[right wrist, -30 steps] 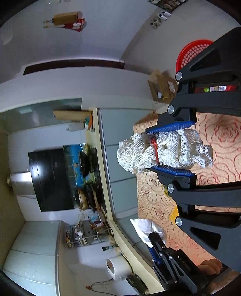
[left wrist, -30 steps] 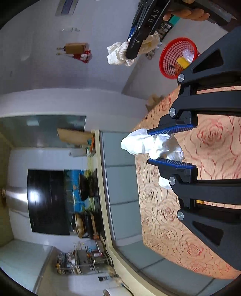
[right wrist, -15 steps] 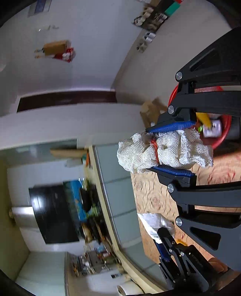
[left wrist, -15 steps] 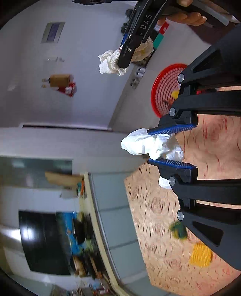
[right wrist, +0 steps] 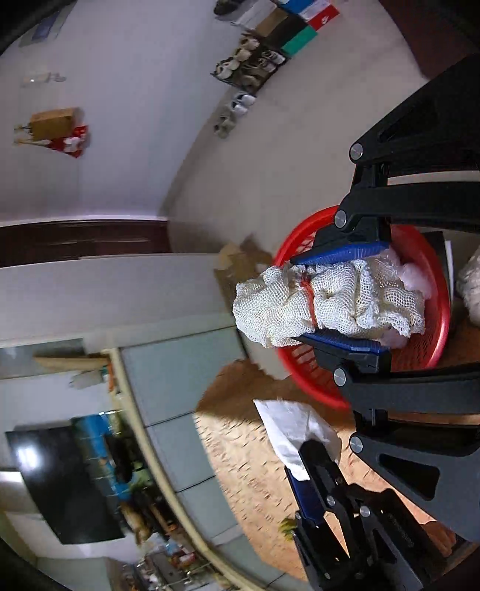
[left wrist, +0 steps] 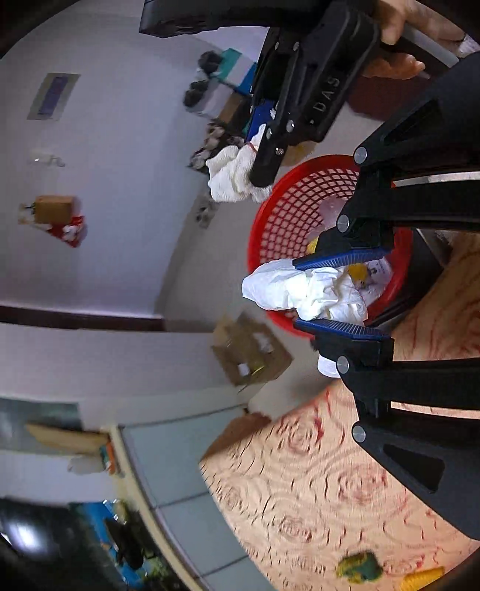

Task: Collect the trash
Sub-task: 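Open both tools over the basket, dropping the cloth and mesh bag, then move both tools back over the table toward the foam net and sponge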

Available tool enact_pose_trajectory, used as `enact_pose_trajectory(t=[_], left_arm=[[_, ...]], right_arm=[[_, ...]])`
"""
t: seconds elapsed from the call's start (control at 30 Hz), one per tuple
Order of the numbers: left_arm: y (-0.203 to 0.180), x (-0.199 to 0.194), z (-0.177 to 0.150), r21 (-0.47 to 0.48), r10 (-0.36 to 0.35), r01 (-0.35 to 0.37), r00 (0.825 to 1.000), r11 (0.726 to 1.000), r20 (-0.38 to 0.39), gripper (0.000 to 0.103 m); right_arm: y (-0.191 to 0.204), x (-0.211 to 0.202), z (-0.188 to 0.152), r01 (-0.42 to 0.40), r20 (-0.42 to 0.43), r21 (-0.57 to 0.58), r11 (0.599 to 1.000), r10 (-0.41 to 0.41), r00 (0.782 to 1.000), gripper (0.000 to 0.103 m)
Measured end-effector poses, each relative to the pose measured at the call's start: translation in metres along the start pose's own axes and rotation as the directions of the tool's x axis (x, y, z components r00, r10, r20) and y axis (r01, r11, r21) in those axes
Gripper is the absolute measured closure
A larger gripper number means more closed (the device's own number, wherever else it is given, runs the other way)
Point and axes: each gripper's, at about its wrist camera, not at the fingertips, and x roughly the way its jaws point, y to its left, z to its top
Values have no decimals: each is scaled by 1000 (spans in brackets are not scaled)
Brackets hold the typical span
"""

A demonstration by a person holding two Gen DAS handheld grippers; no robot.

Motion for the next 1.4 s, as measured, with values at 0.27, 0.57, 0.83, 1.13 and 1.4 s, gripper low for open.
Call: enact_pose_trajectory(t=[0.27, 0.57, 0.83, 1.13, 1.4], left_arm=[[2, 27, -5, -30, -37, 35, 997, 999, -68, 47], [21, 1, 0, -69, 10, -10, 1000, 998, 2, 33], [39, -39, -9, -112, 106, -98, 992, 989, 69, 32], [82, -94, -34, -216, 273, -248, 957, 945, 97, 28], [174, -148, -86, -374, 507, -468, 862, 801, 8, 28]], right_arm=[[-12, 32, -7, -59, -97, 77, 995, 67, 993, 42], [-13, 14, -3, -56, -43, 79, 995, 60, 997, 42], [11, -14, 4, -50, 36, 36, 998, 49, 998, 42], [63, -27, 3, -116, 52, -41, 992, 118, 992, 36], [137, -27, 1, -211, 30, -150, 966, 217, 976, 35]])
